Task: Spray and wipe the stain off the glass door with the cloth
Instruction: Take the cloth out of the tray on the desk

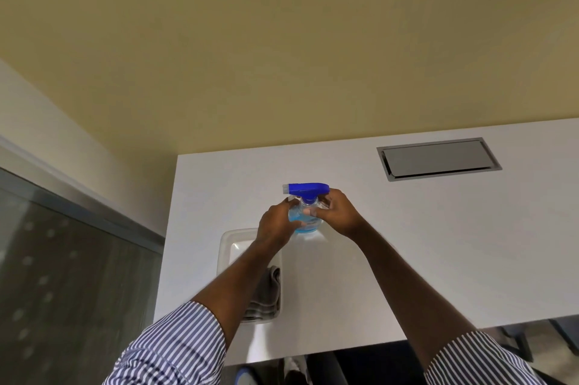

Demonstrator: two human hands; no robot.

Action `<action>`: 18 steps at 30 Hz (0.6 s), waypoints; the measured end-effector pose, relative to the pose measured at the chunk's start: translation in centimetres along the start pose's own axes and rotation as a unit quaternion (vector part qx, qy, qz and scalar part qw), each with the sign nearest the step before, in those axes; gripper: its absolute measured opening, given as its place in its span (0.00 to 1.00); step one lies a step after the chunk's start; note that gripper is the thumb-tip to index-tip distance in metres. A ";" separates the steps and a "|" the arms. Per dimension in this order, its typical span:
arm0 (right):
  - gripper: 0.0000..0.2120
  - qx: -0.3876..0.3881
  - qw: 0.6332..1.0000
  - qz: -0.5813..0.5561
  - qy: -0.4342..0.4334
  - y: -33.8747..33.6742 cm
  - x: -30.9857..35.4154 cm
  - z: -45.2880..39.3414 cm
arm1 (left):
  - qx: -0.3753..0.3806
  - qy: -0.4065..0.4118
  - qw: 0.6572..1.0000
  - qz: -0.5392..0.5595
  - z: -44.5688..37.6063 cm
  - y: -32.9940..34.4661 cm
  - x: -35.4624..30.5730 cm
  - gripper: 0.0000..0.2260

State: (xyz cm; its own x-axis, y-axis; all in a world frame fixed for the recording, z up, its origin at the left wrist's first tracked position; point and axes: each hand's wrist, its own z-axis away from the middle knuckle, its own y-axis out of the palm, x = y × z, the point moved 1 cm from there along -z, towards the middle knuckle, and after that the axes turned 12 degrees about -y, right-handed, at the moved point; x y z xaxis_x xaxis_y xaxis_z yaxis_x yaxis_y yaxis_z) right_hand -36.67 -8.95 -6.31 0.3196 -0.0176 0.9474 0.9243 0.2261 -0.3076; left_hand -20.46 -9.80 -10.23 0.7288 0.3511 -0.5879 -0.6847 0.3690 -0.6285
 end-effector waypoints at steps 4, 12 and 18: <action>0.18 0.001 1.000 -0.007 0.011 0.0 -0.7 -0.1 | 0.002 -0.003 1.000 -0.007 -0.2 0.3 0.3 0.23; 0.17 0.003 1.000 -0.001 0.021 0.3 -1.6 -0.2 | 0.007 -0.005 1.000 -0.028 -0.7 0.7 1.0 0.22; 0.17 0.010 0.999 0.000 0.032 0.5 -2.1 -0.2 | 0.006 -0.007 0.998 -0.055 -0.9 1.1 1.3 0.23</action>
State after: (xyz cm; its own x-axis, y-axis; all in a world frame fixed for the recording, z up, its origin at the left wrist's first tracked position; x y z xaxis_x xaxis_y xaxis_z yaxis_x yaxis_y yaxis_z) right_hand -36.81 -9.02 -8.50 0.3327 -0.0798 0.9396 0.9204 0.2446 -0.3051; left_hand -20.23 -9.71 -12.12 0.7992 0.3203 -0.5087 -0.6011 0.4163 -0.6822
